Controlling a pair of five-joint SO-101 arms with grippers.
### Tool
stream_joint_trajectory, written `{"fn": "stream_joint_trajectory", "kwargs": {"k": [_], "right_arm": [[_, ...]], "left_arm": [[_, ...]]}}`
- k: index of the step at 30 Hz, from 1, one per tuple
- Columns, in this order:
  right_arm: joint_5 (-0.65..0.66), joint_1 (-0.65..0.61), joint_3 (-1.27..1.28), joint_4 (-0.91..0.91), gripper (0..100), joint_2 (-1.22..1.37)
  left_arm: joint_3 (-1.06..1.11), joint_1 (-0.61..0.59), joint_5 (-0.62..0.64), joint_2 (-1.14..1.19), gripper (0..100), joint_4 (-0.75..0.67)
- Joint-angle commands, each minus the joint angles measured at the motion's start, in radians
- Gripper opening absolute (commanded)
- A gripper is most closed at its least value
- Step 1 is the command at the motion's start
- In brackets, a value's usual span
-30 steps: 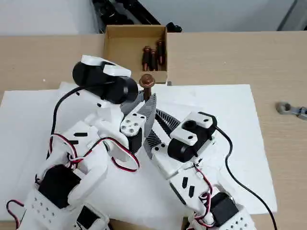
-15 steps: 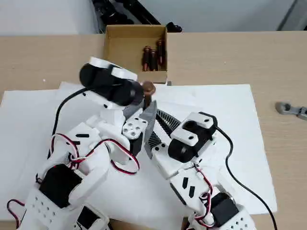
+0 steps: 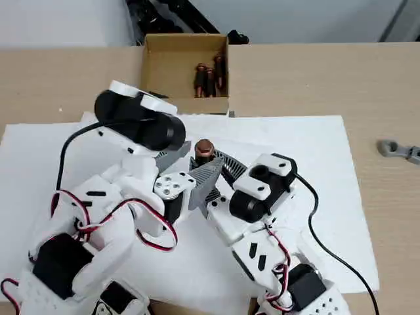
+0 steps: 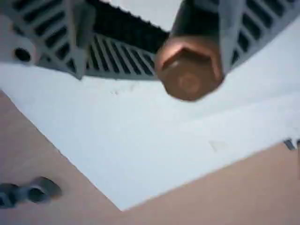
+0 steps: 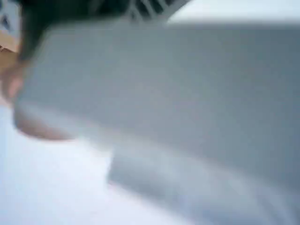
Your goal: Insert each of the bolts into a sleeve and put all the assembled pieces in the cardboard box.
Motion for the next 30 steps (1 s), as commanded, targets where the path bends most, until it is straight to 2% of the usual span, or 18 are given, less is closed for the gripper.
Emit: {"fn": "stream_joint_trajectory", "kwargs": {"k": [1,5,7,11,17,22,25,30], "right_arm": [[0.008,0.018,-0.069,-0.027,0.3,0.031],[0.003,0.081,-0.215,-0.028,0.3,0.176],[0.002,0.097,-0.287,-0.030,0.3,0.269],[0.000,0.099,-0.408,-0.088,0.3,0.446],[0.002,0.101,-0.535,-0.206,0.3,0.696],[0.000,0.148,-0.603,-0.321,0.3,0.914],[0.000,0.185,-0.644,-0.390,0.3,1.046],[0.000,0.216,-0.802,-0.403,0.3,1.265]], "left_arm": [[-0.051,-0.046,-0.069,0.005,12,-0.018],[-0.051,-0.106,-0.261,0.005,2,-0.017],[-0.051,-0.115,-0.316,0.002,0,-0.017],[-0.048,-0.203,-0.324,0.002,1,-0.002],[0.038,-0.413,-0.322,-0.008,1,-0.002],[0.093,-0.566,-0.321,-0.009,1,0.055],[0.108,-0.624,-0.321,-0.009,1,0.083],[0.143,-0.689,-0.321,-0.009,1,0.081]]}}
